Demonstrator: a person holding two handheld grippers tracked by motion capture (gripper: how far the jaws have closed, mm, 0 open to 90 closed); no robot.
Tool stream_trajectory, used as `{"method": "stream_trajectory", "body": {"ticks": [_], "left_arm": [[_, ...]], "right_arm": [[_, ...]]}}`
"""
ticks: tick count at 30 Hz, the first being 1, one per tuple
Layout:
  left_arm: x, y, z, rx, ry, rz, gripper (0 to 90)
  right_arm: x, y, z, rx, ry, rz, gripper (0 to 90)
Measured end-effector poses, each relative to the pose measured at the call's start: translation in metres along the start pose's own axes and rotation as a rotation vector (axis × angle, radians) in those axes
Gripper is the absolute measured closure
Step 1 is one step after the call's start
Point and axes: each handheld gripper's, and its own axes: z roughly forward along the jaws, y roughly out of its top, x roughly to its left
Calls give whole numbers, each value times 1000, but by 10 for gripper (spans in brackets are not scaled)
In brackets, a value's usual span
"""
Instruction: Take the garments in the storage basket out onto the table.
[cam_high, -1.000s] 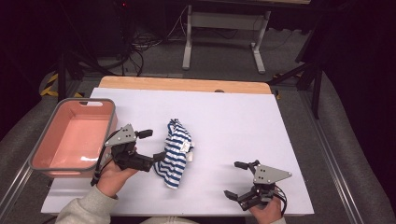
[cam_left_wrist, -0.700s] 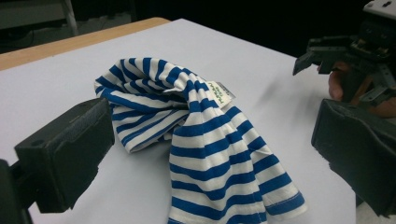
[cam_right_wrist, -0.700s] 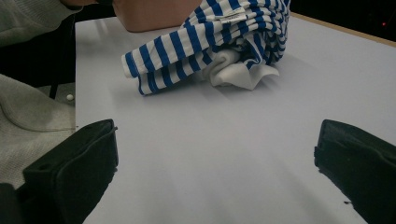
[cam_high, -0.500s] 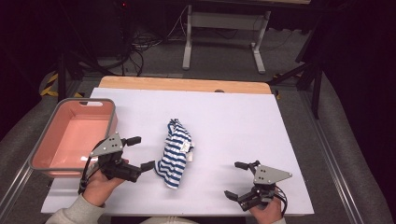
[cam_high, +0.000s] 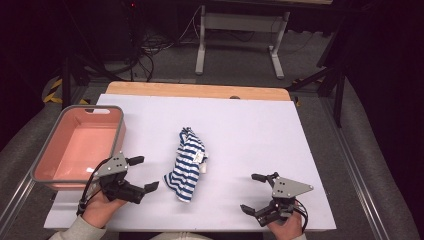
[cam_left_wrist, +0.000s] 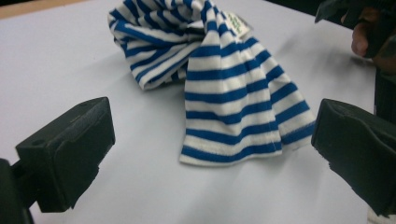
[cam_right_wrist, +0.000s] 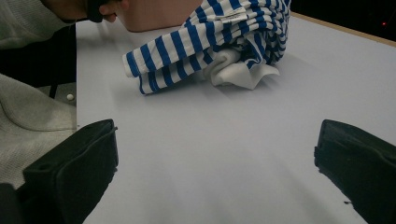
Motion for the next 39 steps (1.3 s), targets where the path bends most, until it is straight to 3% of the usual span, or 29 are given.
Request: {"method": "stream_trajectory", "body": {"ticks": [12, 17, 22, 25, 26, 28, 31, 39], "left_arm": [[10, -26, 1, -22, -30, -82, 1], [13, -36, 3, -19, -33, -69, 3], [14, -36, 1, -53, -45, -68, 3], [13, -36, 1, -46, -5, -63, 36], [14, -35, -1, -77, 0, -73, 42], [16, -35, 1, -93, -5, -86, 41], [20, -36, 3, -65, -5, -128, 31], [19, -35, 3, -63, 24, -80, 19]], "right_arm": [[0, 0, -1, -2, 3, 3, 1], [0, -1, -1, -2, 6, 3, 1], [0, -1, -1, -3, 11, 1, 1], [0, -1, 0, -2, 13, 3, 1], [-1, -1, 0, -1, 13, 3, 1], [-1, -2, 0, -2, 14, 4, 1], [-2, -2, 1, -3, 17, 10, 1], [-3, -3, 0, -5, 20, 15, 1]]}}
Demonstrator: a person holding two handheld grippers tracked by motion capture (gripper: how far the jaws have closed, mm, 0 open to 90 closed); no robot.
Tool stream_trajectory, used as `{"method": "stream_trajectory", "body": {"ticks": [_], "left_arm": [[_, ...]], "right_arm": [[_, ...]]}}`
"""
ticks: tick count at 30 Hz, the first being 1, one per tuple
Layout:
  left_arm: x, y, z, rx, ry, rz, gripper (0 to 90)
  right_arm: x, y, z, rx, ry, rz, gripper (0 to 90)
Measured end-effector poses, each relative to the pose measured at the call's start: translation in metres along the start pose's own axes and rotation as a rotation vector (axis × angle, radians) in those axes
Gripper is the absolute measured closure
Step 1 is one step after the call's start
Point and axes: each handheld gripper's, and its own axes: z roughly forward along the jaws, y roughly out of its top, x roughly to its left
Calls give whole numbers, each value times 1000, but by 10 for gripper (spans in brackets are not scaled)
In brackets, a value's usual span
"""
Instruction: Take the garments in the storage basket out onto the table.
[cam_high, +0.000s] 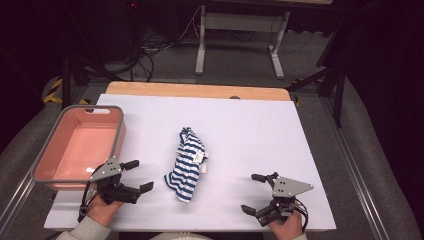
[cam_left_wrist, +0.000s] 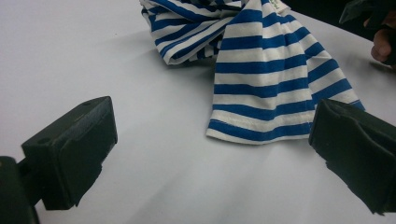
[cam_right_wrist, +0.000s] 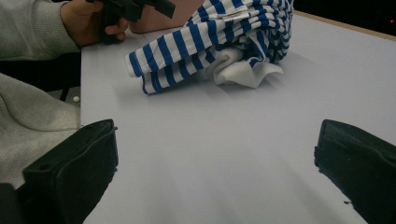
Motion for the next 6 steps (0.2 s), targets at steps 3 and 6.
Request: {"method": "stream_trajectory", "body": {"ticks": [3, 6], "left_arm": [[0, 0, 0, -1, 5, 6, 18], [0, 0, 0, 0, 5, 5, 16]], "right_arm": [[0, 0, 0, -1, 2, 0, 1], [0, 0, 0, -1, 2, 0, 1]]}}
